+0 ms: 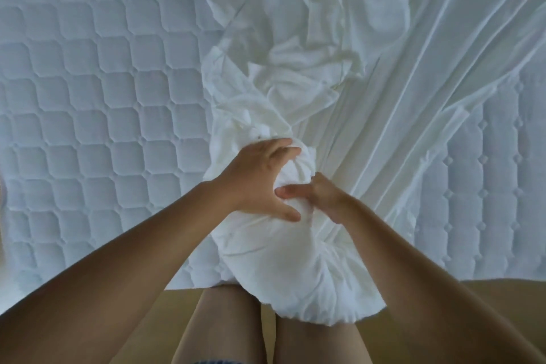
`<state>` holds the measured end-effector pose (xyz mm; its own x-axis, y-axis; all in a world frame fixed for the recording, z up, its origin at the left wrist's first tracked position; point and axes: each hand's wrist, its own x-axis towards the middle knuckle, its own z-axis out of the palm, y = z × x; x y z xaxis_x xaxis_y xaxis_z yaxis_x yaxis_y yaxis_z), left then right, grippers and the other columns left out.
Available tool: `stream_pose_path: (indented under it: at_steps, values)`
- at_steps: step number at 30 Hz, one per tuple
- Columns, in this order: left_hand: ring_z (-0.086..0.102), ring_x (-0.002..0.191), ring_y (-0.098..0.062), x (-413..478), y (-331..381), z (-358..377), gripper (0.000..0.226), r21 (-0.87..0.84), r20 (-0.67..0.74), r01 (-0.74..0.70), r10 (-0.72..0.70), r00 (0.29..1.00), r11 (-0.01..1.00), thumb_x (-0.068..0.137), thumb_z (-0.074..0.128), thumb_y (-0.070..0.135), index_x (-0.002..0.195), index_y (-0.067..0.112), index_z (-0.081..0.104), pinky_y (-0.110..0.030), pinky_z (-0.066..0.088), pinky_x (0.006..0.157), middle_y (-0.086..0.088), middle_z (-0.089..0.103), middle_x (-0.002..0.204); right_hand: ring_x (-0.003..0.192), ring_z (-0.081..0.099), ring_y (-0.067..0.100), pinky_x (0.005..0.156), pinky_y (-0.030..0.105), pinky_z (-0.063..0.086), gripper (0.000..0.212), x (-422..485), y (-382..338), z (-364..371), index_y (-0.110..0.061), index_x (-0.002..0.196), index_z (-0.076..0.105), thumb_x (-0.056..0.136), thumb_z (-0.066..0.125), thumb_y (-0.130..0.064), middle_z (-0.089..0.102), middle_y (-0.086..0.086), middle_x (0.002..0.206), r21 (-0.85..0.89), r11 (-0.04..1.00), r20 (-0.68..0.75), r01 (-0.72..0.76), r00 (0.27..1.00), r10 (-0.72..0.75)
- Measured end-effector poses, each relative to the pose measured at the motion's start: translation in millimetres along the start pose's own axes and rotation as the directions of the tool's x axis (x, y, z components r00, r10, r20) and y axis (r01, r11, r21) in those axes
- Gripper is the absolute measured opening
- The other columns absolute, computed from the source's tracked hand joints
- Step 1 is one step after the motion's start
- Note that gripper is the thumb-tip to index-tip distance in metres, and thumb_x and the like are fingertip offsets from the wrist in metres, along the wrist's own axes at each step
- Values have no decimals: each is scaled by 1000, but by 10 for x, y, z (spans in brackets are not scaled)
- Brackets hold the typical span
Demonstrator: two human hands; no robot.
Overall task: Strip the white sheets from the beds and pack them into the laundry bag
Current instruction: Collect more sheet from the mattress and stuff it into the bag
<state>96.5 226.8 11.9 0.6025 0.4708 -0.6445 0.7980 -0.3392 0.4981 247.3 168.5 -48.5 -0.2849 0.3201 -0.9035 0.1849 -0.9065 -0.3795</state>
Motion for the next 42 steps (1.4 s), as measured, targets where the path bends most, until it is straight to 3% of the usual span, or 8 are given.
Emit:
stream_pose_path:
  at_steps: [5, 8, 12, 18, 25, 30, 35, 42]
  values:
    - [10, 146, -15, 42, -29, 179, 109, 19, -56, -34, 35, 998, 999, 63, 74, 64, 150, 22, 24, -30, 6, 117, 3, 16, 158, 100, 60, 13, 85, 28, 48, 70, -213, 128, 150, -21, 123, 51, 66, 80, -50, 62, -9, 109, -134, 985, -243, 112, 960, -142]
    - [19, 144, -18, 269, 67, 142, 100, 90, -24, -40, 42, 999, 995, 70, 70, 62, 149, 19, 26, -33, 14, 116, 1, 22, 157, 119, 44, 12, 91, 22, 33, 66, -619, 241, 313, -18, 142, 32, 89, 58, -46, 43, -3, 134, -350, 925, -531, 149, 782, -327]
    - [29, 140, -29, 584, 186, 109, 91, 135, 55, -13, 5, 998, 991, 77, 65, 62, 149, 20, 27, -40, 23, 113, -3, 27, 155, 137, 30, 24, 107, 35, 30, 94, -1097, 537, 771, -15, 147, 22, 73, 50, -66, 32, 9, 149, -721, 680, -417, 133, 700, -580]
    - [31, 139, -29, 638, 136, 67, 74, 126, 41, -7, 1, 999, 992, 86, 58, 54, 148, 23, 31, -38, 25, 113, -3, 23, 157, 125, 47, 46, 72, 48, 53, 122, -795, 713, 864, -24, 147, 19, 49, 84, -55, 26, 22, 147, -915, 404, -285, -11, 725, -626]
    - [45, 130, -24, -13, 106, -29, 41, -294, -505, -61, -101, 857, 954, 94, 54, 27, 129, 6, 58, -19, 25, 105, -11, 52, 137, 137, 31, 28, 100, 44, 37, 115, -982, 79, 255, -43, 148, 2, 63, 78, -54, 9, -2, 159, -867, 474, -136, 154, 843, -521]
    - [29, 138, -36, -350, 198, 410, 66, -106, -648, -118, 21, 761, 987, 90, 37, 59, 136, 12, 42, -59, 25, 110, -18, 41, 145, 116, 53, 21, 92, 33, 42, 117, -995, -496, 28, -37, 147, 15, 54, 83, -54, 43, -12, 142, -848, 509, -152, 144, 856, -495]
    - [49, 121, -39, 74, 118, 194, 62, -206, -733, -163, -42, 679, 965, 80, 48, 56, 119, 9, 57, -55, 36, 102, -18, 57, 127, 109, 55, 21, 81, 28, 38, 115, -978, -762, -142, -30, 145, 21, 53, 83, -57, 52, -9, 126, -763, 636, -252, 117, 852, -459]
    - [48, 114, -26, 596, 393, -251, 76, -415, -606, 21, -294, 739, 910, 65, 32, 67, 109, 14, 63, -41, 34, 101, -4, 56, 119, 134, 33, 40, 105, 60, 25, 86, -993, -418, 102, -22, 145, 30, 77, 50, -70, 37, 15, 147, -748, 659, -631, -78, 392, -670]
